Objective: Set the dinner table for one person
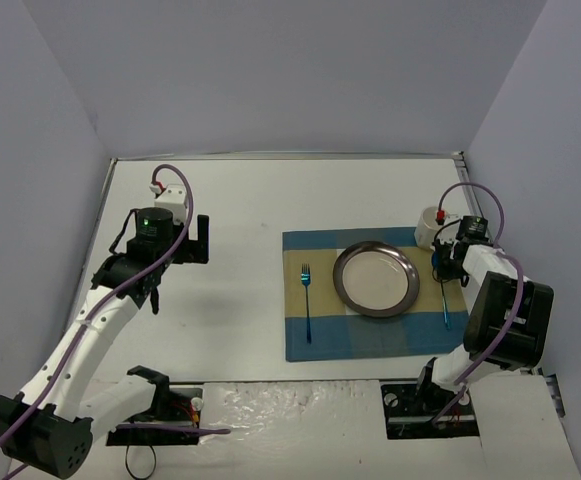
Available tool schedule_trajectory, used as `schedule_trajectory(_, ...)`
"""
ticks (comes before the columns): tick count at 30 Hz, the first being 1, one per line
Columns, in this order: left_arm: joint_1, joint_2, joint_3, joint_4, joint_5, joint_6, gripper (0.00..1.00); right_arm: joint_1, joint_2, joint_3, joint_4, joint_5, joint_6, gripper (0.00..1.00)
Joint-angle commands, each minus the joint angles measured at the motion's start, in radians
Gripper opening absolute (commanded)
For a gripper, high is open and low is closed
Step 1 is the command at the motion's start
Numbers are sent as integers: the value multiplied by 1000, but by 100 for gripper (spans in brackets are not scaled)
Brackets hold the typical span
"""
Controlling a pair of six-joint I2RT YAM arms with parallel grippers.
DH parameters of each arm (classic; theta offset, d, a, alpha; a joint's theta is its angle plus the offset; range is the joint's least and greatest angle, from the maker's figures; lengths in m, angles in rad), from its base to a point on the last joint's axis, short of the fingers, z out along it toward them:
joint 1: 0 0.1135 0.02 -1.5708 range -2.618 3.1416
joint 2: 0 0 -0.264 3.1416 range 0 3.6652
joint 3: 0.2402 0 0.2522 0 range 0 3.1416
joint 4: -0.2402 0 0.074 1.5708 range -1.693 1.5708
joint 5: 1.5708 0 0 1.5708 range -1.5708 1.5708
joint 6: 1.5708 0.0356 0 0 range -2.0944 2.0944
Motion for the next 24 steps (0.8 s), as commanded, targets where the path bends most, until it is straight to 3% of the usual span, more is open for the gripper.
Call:
schedule_trajectory(1, 10, 0, 16, 38, 8, 6, 97, -6, -1, 45, 6, 10, 17, 10)
schedule_trajectory(14, 16, -4, 16, 40, 20, 3, 97, -7, -81, 75, -14, 22, 44, 24)
schedule_trajectory(20, 18, -10, 18, 39, 18, 4, 97, -5, -298, 160, -71, 97, 133, 45)
schedule_trajectory(24, 20, -16, 22, 37, 12, 2, 97, 52, -437, 232, -97, 236, 226, 59)
